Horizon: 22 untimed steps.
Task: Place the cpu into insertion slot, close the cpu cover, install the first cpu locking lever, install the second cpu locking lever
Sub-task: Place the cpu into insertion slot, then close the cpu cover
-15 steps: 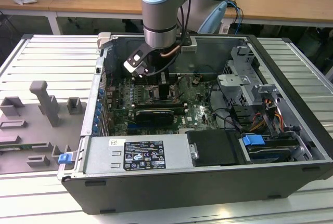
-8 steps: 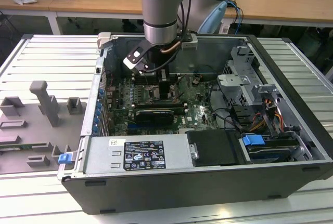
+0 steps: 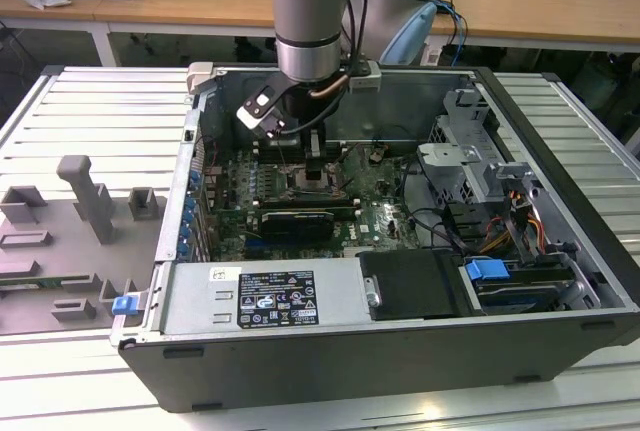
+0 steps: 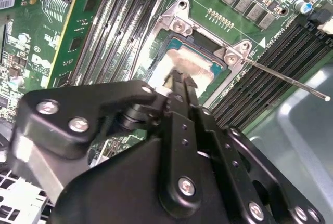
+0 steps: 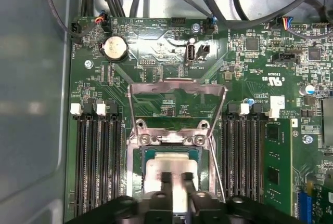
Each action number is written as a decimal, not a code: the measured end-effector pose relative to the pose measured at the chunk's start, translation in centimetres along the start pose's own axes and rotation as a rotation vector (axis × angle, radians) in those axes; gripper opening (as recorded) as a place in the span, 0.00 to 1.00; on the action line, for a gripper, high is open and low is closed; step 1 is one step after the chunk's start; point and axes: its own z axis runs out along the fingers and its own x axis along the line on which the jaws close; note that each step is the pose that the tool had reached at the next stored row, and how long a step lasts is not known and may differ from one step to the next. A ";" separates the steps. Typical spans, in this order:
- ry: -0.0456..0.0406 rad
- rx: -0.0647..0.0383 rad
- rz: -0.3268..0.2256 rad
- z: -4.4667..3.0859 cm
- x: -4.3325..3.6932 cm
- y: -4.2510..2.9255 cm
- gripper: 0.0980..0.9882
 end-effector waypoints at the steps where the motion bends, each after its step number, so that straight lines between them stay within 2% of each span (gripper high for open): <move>1: -0.0004 0.000 0.000 -0.10 -0.01 0.00 0.01; 13: -0.0003 0.000 0.000 -0.47 -0.01 0.04 0.01; 22: -0.0003 0.000 0.000 -2.25 -0.05 0.19 0.01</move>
